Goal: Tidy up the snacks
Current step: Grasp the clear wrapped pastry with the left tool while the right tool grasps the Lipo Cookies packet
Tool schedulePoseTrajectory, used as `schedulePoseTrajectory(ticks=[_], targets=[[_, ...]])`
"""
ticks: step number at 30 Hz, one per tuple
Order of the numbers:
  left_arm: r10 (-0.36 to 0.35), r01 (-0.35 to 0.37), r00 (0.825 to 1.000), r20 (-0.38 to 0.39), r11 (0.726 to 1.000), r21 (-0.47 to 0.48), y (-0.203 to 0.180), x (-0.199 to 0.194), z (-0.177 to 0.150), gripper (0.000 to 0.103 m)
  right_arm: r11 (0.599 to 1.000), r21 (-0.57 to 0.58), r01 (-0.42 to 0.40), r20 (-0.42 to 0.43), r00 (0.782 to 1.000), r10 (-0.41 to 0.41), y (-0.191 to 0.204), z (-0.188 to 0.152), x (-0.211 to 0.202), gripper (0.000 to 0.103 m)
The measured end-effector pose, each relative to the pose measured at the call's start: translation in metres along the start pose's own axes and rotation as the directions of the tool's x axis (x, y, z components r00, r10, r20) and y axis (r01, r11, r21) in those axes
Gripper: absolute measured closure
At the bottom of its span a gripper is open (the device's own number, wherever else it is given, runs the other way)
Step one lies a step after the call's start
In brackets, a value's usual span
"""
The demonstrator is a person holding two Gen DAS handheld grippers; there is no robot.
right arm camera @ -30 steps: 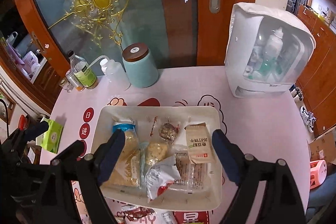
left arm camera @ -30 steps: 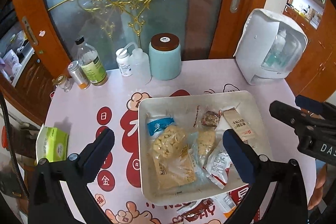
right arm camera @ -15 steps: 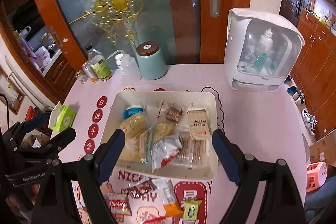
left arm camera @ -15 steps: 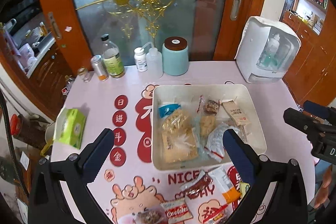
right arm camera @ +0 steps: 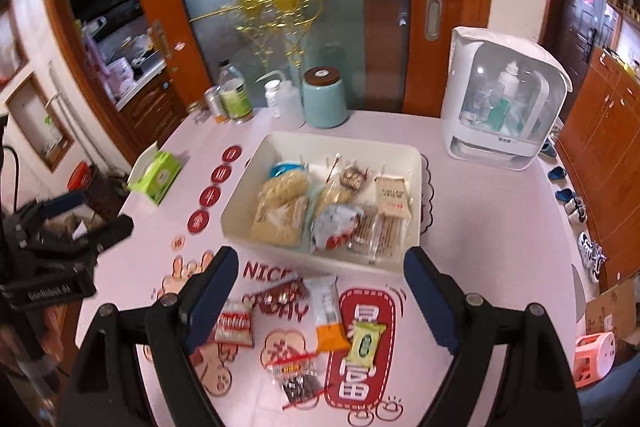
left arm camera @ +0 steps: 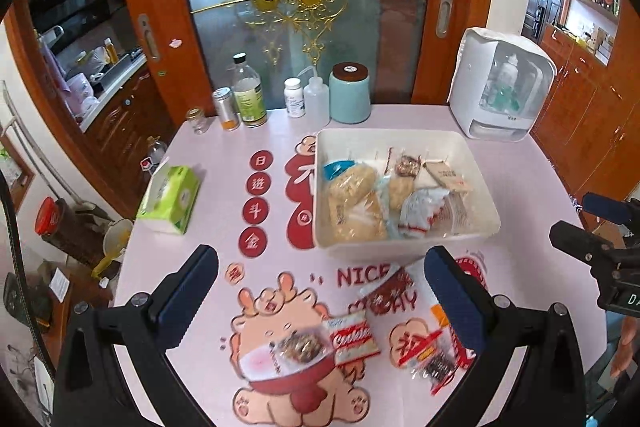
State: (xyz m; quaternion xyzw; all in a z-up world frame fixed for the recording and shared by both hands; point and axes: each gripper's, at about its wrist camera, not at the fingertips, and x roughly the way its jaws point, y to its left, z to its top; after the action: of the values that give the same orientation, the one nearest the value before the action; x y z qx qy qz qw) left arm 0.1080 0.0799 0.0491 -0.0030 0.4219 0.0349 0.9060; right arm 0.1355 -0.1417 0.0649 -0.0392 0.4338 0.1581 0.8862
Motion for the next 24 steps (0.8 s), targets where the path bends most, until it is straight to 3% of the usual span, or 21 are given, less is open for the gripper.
schedulePoseTrajectory(ticks=[10,18,24], targets=[[0.002,0.0,0.999,-0.034,0.999,0.053,0.03,-0.005,-0.053,0.001,0.997,-0.05,-0.059,-0.061,0.997,0.055,0.033,-0.059,0.01,0.017],[-0.069,0.09,0.988,-0.14,0.984,0.155,0.047,0.051,-0.077,0.001,0.998,-0.053,-0.03,-0.137,0.99,0.022,0.072,-0.088,0.053,0.017],[-0.117,0.172,0.971,-0.21,0.949,0.265,0.057,0.107,-0.095,0.001,1.0,0.014,-0.005,-0.222,0.975,0.008,0.095,-0.096,0.113,0.017]])
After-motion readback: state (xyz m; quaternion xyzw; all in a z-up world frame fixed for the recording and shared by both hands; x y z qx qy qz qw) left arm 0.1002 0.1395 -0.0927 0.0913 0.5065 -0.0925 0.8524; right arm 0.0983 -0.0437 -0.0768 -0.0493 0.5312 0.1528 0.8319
